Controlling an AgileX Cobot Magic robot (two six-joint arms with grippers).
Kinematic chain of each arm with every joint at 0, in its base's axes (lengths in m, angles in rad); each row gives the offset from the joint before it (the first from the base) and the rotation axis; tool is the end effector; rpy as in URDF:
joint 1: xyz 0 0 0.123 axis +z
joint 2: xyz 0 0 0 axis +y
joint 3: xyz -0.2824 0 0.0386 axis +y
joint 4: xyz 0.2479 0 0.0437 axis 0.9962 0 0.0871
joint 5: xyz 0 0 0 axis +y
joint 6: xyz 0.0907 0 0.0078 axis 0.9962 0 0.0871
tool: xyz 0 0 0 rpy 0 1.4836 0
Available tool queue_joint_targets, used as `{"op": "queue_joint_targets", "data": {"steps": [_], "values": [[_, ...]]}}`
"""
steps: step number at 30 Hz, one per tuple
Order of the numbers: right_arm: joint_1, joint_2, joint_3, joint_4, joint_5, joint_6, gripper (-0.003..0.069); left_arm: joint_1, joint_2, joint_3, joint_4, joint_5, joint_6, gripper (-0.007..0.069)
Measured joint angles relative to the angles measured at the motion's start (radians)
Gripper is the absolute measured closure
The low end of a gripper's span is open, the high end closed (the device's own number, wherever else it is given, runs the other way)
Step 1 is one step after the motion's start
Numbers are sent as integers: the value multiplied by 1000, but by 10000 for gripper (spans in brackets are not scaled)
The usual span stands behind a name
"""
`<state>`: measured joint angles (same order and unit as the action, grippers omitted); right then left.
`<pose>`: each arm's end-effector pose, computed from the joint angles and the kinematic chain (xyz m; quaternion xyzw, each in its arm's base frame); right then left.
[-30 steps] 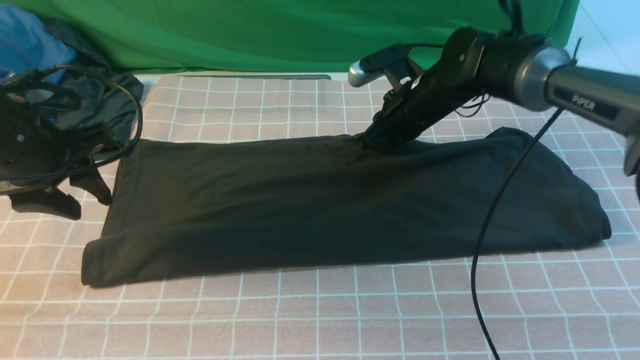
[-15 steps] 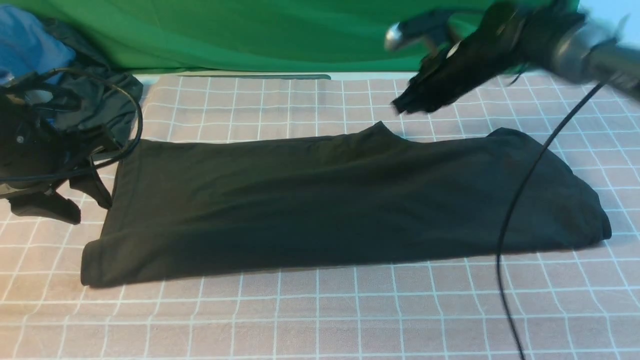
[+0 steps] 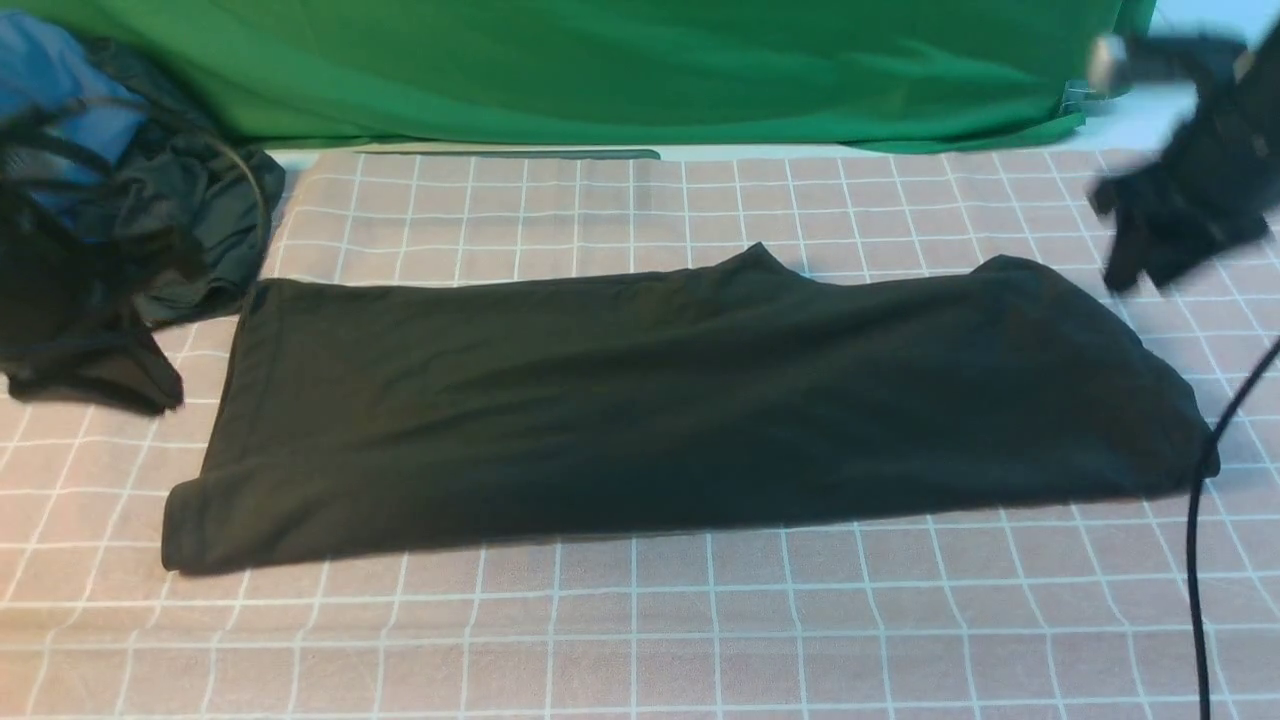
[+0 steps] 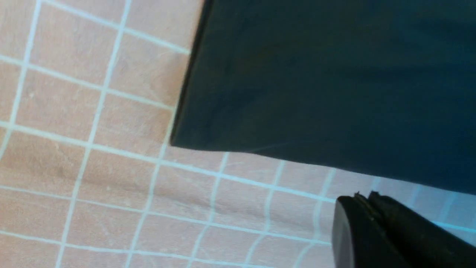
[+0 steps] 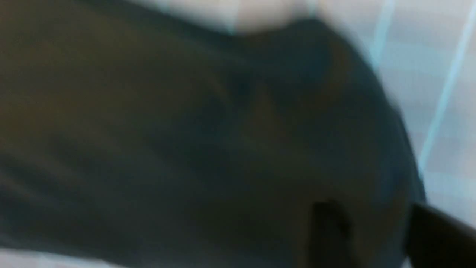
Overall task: Fold a long-sleeved shirt over a pink coffee tablecloth.
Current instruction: 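Pull the folded dark garment lengthwise by its ends to straighten it flat on the table, then fold the right end of the dark garment over onto its left end with the right gripper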
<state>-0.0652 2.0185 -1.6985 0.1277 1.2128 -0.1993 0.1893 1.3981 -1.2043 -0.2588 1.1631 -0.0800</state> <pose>0.4173 -0.0164 0.2347 -0.0482 0.9950 0.0523 0.0699 0.2676 0.0295 0.3188 -0.1641 0.9671 -0.1165 0.1553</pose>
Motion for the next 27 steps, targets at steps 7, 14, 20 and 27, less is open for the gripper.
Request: {"op": "queue_joint_targets", "data": {"steps": [7,14,20,27], "values": [[-4,3,189,-61,-186,61,-21,0,-226,0,-73,-10,41,612],[-4,67,199,-64,-285,68,-31,0,-340,0,-67,0,42,612],[-4,74,197,-58,-287,48,182,0,-376,0,-67,38,42,612],[-3,65,197,-42,-268,15,540,0,-377,0,-67,55,42,612]]}}
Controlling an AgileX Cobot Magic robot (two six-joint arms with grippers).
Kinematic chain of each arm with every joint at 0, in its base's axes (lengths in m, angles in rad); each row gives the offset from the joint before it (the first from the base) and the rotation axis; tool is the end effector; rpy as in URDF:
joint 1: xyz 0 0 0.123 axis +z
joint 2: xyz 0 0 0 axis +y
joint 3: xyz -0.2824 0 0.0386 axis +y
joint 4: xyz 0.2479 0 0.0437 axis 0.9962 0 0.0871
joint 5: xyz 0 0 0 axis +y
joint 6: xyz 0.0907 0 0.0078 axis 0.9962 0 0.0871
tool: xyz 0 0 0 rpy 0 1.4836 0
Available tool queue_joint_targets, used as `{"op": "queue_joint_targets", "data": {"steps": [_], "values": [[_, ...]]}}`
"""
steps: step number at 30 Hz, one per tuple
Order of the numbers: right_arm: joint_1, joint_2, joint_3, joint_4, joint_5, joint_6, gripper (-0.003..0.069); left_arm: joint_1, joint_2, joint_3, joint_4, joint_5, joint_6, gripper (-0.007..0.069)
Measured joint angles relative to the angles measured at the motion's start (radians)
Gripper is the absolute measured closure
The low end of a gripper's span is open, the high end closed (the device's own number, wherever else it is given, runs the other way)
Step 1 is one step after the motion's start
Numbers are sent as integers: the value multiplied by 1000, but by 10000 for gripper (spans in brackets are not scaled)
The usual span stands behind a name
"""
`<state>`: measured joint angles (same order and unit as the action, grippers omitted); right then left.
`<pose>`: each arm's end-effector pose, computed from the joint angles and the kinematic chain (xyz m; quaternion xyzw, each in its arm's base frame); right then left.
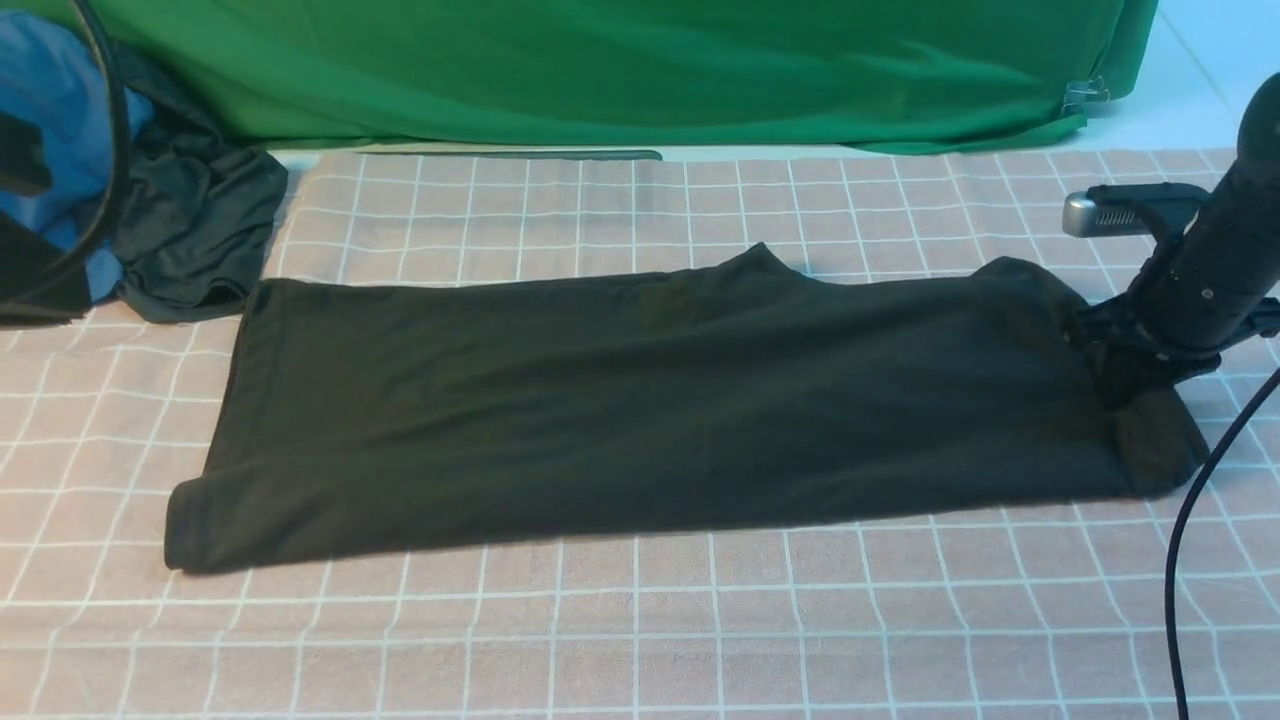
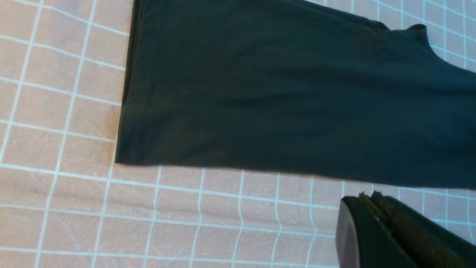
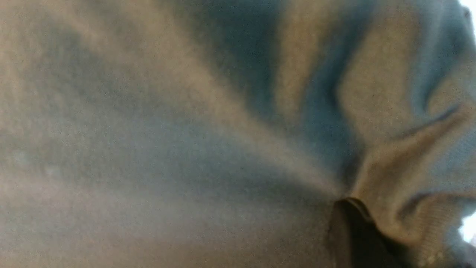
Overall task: Fold a long-sleeved shirt over a pink coffee tablecloth.
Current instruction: 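Fold the right end of the dark garment over onto its left end with the right gripper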
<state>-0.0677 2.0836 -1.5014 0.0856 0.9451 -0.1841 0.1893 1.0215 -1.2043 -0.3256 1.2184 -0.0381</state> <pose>0.4146 -0.0218 0.1603 -0.0353 0.9966 0.0278 0.0693 0.1751 0.0057 0.4023 -0.1132 0.9326 -0.1387 0.3135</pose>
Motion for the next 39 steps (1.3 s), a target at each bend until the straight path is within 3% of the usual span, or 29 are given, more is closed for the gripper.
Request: {"op": "queue_joint_targets", "data": {"steps": [9,16,22,30,39], "values": [[-73,-147,3,-115,104,49,539,0,-29,0,-1,3,0,612],[-47,-315,3,-46,110,57,539,0,-31,0,-3,5,1,612],[98,-398,-83,63,114,68,539,0,-31,0,-50,5,15,612],[396,-367,-239,342,13,100,539,0,-30,0,-66,5,25,612],[668,-205,-303,380,-191,236,539,0,-30,0,-68,5,26,611]]}}
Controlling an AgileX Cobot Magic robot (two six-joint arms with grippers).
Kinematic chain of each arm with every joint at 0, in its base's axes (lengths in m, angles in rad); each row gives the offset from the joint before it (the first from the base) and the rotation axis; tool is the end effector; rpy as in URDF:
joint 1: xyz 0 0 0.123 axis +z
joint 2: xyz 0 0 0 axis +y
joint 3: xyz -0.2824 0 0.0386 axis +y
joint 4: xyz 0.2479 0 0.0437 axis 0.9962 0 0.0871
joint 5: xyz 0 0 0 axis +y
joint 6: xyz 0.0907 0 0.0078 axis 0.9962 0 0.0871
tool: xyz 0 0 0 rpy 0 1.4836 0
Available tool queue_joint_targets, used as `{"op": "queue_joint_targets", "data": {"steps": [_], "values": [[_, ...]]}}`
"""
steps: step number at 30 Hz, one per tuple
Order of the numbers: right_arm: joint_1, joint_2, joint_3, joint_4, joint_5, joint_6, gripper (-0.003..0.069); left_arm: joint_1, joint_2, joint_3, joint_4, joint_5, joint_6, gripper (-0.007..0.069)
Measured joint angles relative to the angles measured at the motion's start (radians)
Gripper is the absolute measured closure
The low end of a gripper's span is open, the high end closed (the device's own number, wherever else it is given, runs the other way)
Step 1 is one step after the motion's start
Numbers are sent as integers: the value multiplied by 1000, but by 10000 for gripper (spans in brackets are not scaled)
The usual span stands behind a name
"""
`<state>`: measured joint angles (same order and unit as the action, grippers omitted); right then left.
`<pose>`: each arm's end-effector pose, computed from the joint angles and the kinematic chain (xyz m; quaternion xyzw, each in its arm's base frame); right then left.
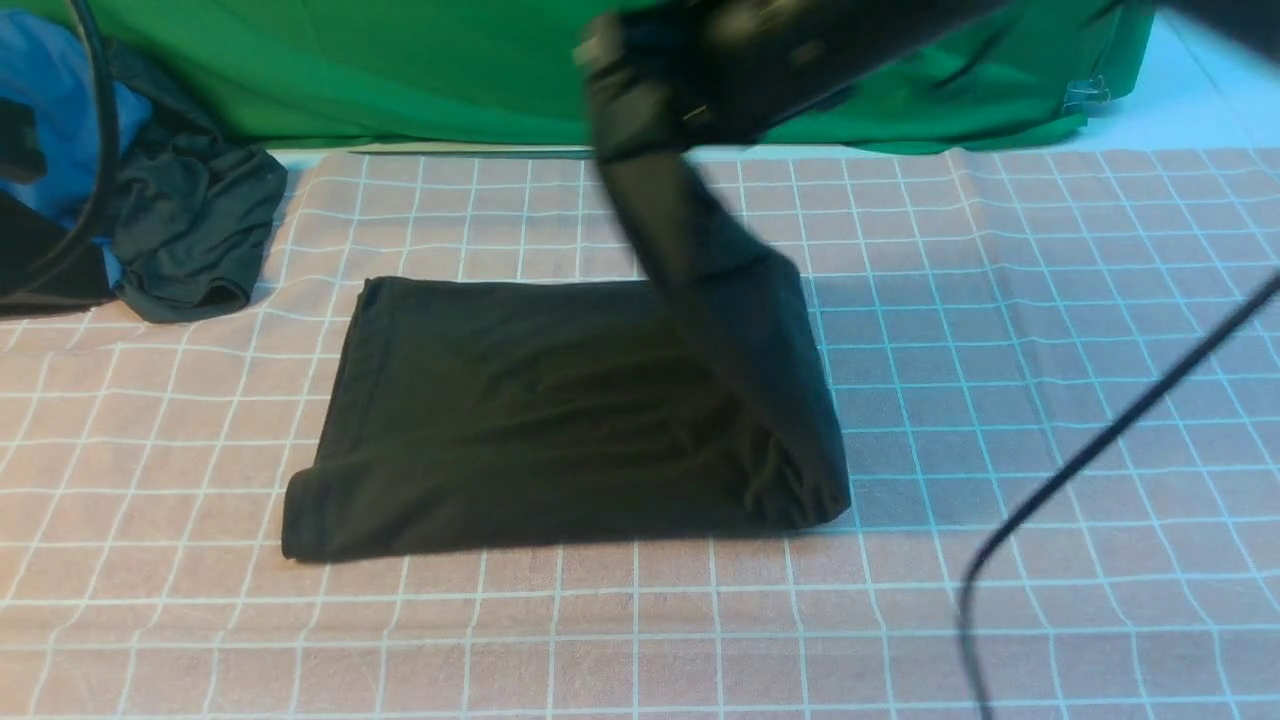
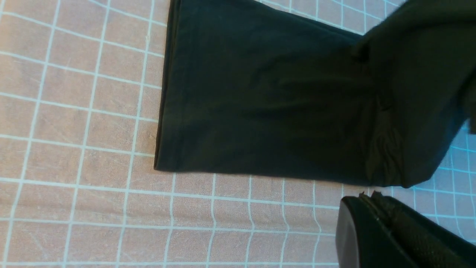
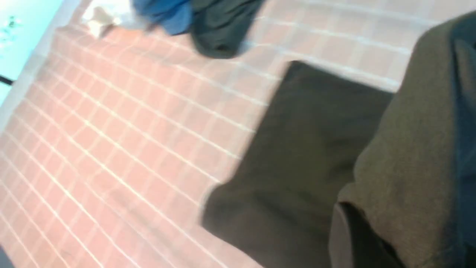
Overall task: Fold a long-sleeved shirt over a pink coffee tablecloth.
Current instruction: 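Fold the right end of the dark garment over onto its left end with the right gripper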
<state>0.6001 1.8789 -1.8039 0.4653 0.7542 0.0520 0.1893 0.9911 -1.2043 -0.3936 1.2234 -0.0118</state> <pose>0.3472 0.2715 0.3504 -0.1542 0.8819 0.3265 0.3032 0.1668 -0.0015 0.4092 -0.0979 0.9245 -0.1670 0.3282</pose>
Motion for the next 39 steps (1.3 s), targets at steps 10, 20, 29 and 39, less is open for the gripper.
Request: {"op": "queue_joint_targets", "data": {"steps": [10,20,29,39], "values": [[151,168,-15,23,-254,110,539,0,0,0,-6,0,12,611],[206,277,-16,32,-446,163,533,0,0,0,-7,0,12,611],[236,346,-16,42,-518,233,258,0,0,0,-7,0,12,611],[181,254,-17,23,-341,-58,417,0,0,0,-6,0,18,611]]}}
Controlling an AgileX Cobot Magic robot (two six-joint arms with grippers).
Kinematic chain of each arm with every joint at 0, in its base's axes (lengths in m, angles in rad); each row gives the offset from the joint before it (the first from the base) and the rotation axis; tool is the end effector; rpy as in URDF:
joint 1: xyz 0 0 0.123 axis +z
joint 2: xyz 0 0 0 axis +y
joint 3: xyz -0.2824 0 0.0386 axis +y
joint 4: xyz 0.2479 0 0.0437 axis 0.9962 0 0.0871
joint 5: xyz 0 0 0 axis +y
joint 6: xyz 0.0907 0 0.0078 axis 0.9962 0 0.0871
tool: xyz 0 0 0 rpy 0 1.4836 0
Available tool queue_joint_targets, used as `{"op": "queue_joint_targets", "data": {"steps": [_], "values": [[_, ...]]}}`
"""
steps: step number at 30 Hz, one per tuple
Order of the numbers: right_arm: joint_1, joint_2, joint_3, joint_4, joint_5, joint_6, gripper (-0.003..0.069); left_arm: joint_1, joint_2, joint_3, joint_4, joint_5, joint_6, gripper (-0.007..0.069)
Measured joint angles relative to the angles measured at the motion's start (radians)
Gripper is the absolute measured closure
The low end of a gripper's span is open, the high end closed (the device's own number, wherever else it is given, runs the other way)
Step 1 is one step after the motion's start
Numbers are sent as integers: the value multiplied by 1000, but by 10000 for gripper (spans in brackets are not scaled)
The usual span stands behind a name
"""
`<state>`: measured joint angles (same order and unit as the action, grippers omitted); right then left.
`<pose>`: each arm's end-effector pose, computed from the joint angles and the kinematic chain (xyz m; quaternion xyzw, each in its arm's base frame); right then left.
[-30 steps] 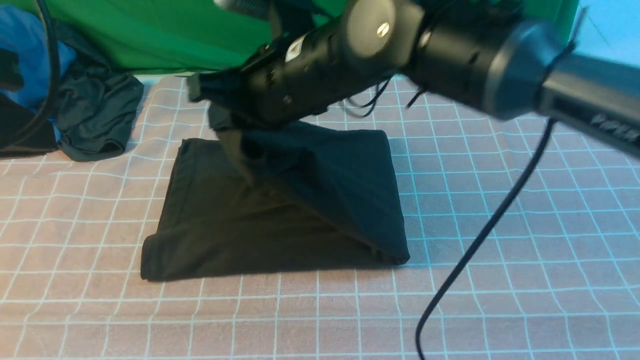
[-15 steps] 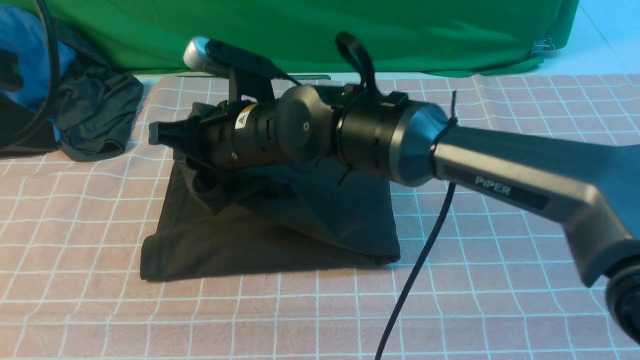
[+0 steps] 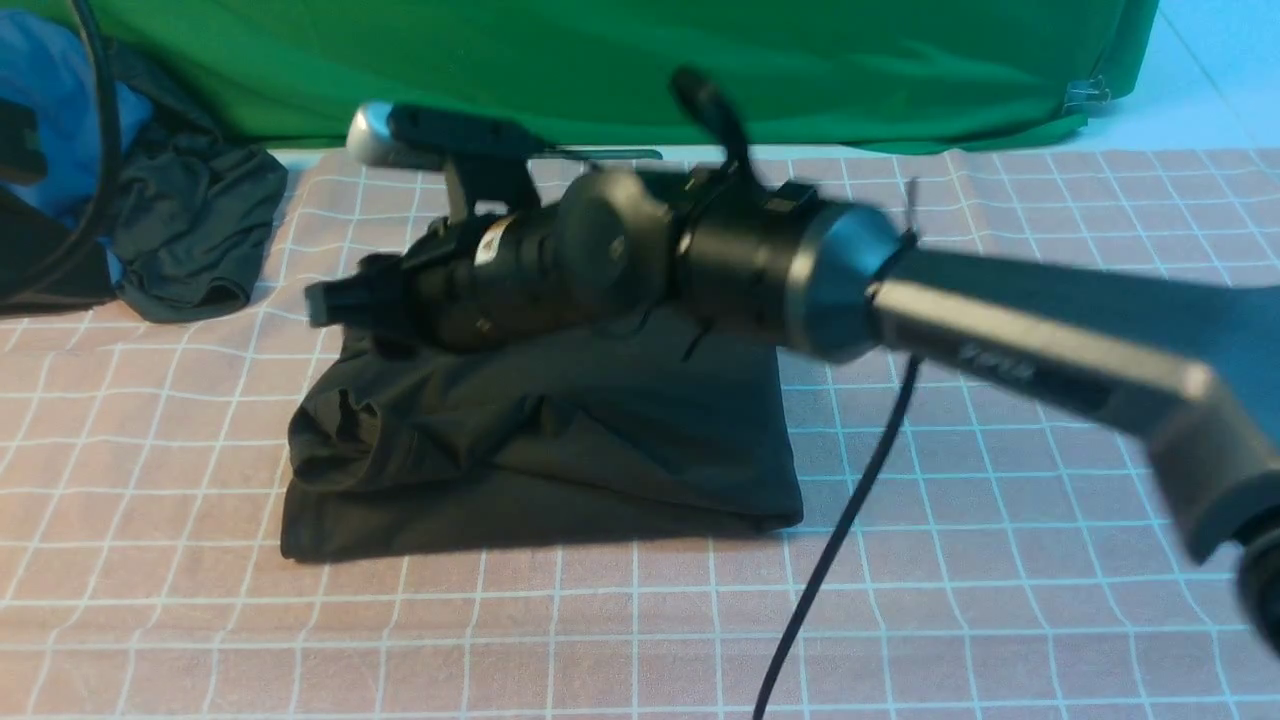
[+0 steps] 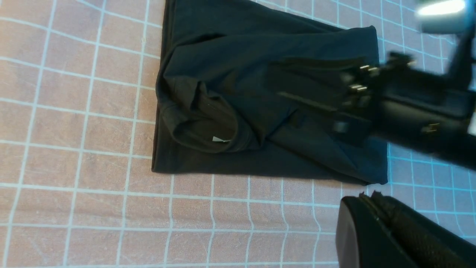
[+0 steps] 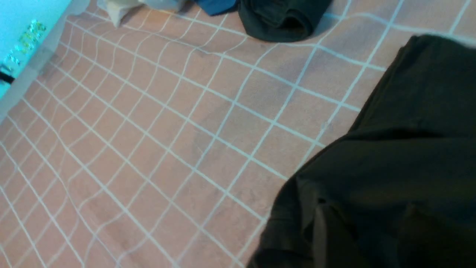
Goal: Fold a long-sleeved shirt over a pink coffee tablecloth.
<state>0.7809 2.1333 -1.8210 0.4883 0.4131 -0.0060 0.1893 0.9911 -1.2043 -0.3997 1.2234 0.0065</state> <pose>0.3477 0.3688 0.2566 -0.1899 0.8596 0.3372 0.3336 0.1668 -0.0020 0.4093 -0.0894 0.9248 -0.1670 0.3298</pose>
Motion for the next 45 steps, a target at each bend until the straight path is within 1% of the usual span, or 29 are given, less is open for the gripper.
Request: {"op": "queue_joint_targets", "data": {"steps": [2,4,5,8,9,11,12,14,15,18,19,20,21,22,23,25,26,27,30,32,33,34,35,36,38,40,42,44,45], "values": [[-42,-55,-1,-43,88,-73,550,0,4,0,-1,-2,0,611],[-83,-99,-4,-87,168,-104,601,0,15,0,-13,-7,0,611],[-111,-126,-5,-115,222,-114,615,0,21,0,-24,-10,0,611],[-198,-192,-6,-161,363,-132,620,0,66,0,-78,-13,0,611],[-236,-214,-7,-172,436,-144,620,0,100,0,-113,-24,1,611],[-283,-238,-7,-184,513,-161,620,0,149,0,-152,-37,11,611],[-320,-251,-7,-192,565,-181,620,0,184,0,-166,-49,16,611],[-356,-258,-7,-198,632,-218,620,-14,234,0,-163,-66,18,611],[-371,-259,-7,-198,658,-232,620,-23,259,0,-153,-72,13,611],[-404,-259,-7,-201,736,-274,620,-90,352,0,-71,-111,-23,611],[-408,-259,-7,-202,759,-292,620,-122,394,0,-15,-138,-42,610],[-408,-259,-7,-202,768,-302,620,-147,428,0,23,-157,-65,608],[-408,-259,-7,-202,768,-302,620,-152,442,0,30,-161,-77,607],[-408,-259,-7,-201,774,-318,620,-189,495,0,82,-196,-116,591],[-408,-259,-7,-201,774,-321,620,-197,508,0,93,-207,-125,580],[-408,-259,-7,-196,776,-336,620,-238,572,0,140,-278,-165,517],[-408,-259,-7,-196,776,-338,620,-252,609,0,158,-309,-182,469],[-408,-259,-7,-196,776,-338,620,-257,614,0,158,-319,-183,451],[-408,-257,-7,-197,776,-340,620,-272,689,0,167,-385,-237,277],[-408,-257,-7,-197,773,-340,620,-272,718,0,164,-402,-254,196],[-408,-257,-7,-195,770,-340,620,-272,739,0,164,-407,-260,144],[-408,-257,-7,-195,767,-340,620,-272,742,0,163,-408,-260,137],[-408,-257,-7,-195,762,-340,620,-272,763,0,159,-409,-263,96],[-408,-257,-7,-194,758,-340,620,-272,779,0,156,-407,-264,82],[-408,-257,-7,-189,755,-340,620,-272,797,0,157,-397,-264,95],[-408,-257,-7,-181,748,-346,620,-272,809,0,166,-380,-264,167],[-408,-257,-7,-177,748,-361,620,-272,813,0,194,-361,-258,295],[-408,-257,-7,-175,746,-367,620,-272,814,0,247,-341,-255,470],[-408,-257,-7,-175,746,-370,620,-272,813,0,275,-339,-255,519]]}}
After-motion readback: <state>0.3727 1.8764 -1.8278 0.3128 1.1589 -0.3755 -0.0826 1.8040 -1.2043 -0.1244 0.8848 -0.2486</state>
